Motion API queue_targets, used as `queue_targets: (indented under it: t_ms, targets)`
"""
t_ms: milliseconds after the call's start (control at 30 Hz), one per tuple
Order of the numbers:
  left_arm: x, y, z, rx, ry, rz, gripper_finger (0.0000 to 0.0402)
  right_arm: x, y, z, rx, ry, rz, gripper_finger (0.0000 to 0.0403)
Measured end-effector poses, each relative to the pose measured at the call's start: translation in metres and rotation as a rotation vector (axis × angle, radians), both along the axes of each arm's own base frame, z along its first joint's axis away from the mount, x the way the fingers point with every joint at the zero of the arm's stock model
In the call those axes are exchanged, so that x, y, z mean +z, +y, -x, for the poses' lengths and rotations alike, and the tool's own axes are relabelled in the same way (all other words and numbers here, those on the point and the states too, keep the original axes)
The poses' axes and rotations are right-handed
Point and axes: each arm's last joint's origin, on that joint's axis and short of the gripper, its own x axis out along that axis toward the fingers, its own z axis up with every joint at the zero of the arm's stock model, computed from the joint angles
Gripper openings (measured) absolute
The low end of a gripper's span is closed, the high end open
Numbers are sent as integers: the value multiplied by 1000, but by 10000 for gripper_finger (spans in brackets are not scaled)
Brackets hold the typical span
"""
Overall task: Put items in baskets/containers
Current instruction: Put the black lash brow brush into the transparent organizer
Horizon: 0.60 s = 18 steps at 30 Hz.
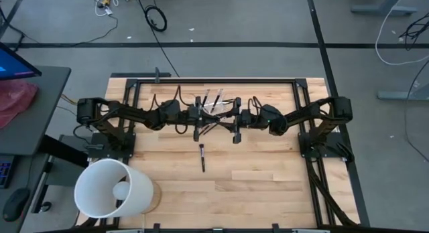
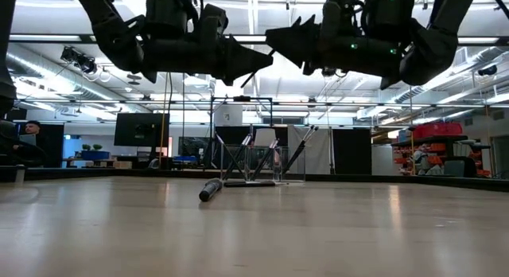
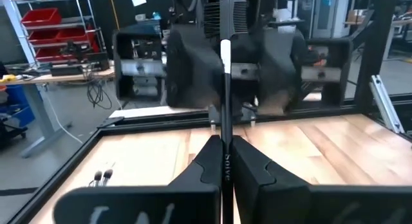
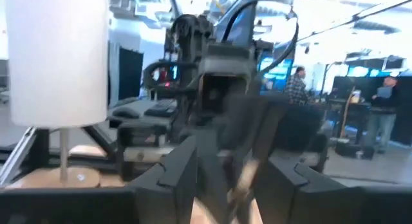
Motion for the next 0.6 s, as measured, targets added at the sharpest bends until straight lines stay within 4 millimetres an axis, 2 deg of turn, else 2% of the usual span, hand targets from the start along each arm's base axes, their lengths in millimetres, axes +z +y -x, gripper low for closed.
queue_targets:
  t_ms: [167, 400, 600]
  targets:
    - [-1, 0, 0, -1, 15, 1, 15, 1, -4, 1, -3, -4, -2, 111]
    - [-3, 0, 0, 4, 28, 2, 21, 0, -9, 1, -15, 0, -16, 14]
    - [-5, 0, 0, 8, 47, 5, 43, -2, -9, 1, -15, 21, -21, 14]
